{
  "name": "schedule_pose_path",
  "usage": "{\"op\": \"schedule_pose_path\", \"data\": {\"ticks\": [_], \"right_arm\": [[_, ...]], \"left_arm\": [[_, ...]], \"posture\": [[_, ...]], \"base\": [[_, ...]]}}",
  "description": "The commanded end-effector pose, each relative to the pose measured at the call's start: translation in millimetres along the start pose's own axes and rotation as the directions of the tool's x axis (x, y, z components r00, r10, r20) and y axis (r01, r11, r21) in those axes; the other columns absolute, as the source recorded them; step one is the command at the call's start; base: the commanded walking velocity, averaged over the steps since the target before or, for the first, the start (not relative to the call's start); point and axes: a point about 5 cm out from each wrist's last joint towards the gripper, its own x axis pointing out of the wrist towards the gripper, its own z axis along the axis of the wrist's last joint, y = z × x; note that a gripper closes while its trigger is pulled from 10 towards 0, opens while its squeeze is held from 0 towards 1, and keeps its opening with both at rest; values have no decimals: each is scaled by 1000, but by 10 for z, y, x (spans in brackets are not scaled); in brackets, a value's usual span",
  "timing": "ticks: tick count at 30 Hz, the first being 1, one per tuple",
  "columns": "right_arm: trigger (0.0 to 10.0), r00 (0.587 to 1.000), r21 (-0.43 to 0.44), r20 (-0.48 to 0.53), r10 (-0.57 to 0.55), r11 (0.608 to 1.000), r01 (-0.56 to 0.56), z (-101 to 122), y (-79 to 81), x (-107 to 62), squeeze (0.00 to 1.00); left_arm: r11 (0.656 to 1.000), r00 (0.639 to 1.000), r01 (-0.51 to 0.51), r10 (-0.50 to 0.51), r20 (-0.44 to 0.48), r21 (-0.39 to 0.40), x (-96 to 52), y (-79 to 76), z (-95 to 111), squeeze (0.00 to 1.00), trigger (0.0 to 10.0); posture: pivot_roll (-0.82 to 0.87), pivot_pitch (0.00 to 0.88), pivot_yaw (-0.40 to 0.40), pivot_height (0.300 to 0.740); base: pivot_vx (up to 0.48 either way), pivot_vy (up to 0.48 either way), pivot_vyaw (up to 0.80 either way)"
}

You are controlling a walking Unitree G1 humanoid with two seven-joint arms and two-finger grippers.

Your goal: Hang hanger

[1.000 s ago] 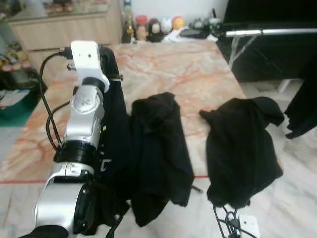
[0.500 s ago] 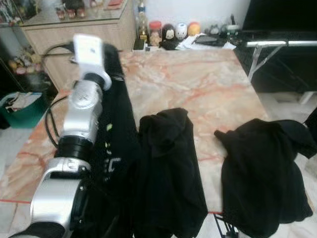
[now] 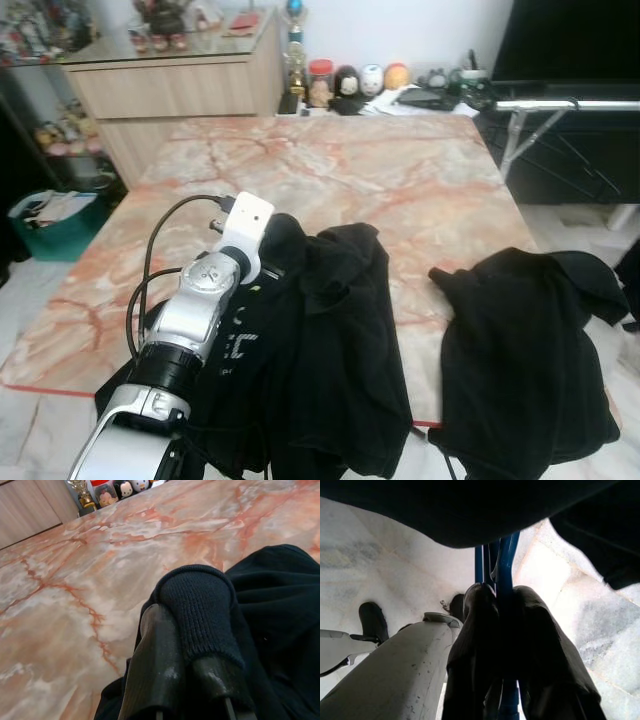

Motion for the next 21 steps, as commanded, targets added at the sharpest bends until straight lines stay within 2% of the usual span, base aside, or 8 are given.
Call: {"op": "schedule_pose_path", "data": {"ticks": [1,3,10,12,14,15,16,21], "right_arm": [[10000,1000,-4,1,4,1000,-4,13,4,2,0],[10000,1000,-5,1,4,1000,-4,11,5,2,0],[10000,1000,-3,-1,4,1000,-4,-1,9,1,0],[10000,1000,-5,-3,5,1000,-5,-8,11,0,0],[10000,1000,-5,-4,5,1000,-5,-9,12,0,0],[10000,1000,-5,-4,5,1000,-5,-12,13,0,0],[10000,1000,-4,-5,6,1000,-6,-18,17,0,0],[10000,1000,1,-4,5,1000,-5,-20,21,0,0]], "left_arm": [[1000,1000,17,-17,-19,24,-28,-22,-19,420,10000],[999,999,35,-34,-32,29,-58,-50,-43,1000,10000],[996,997,63,-60,-45,67,-135,-73,-86,1000,10000],[983,996,89,-84,-35,163,-183,-48,-81,1000,10000],[980,996,93,-89,-31,178,-190,-46,-76,1000,10000],[972,995,100,-96,-27,214,-209,-37,-68,1000,10000],[951,992,127,-125,-23,283,-256,-15,-58,1000,10000],[909,979,194,-202,-17,368,-402,80,-40,1000,10000]], "posture": [[-12,0,37,740],[-14,0,39,740],[-17,0,44,740],[-15,0,45,740],[-15,0,45,740],[-13,0,46,740],[-12,0,49,740],[-11,0,50,740]], "base": [[0,0,0],[0,0,0],[0,0,0],[0,0,0],[0,0,0],[0,0,0],[0,0,0],[0,0,0]]}}
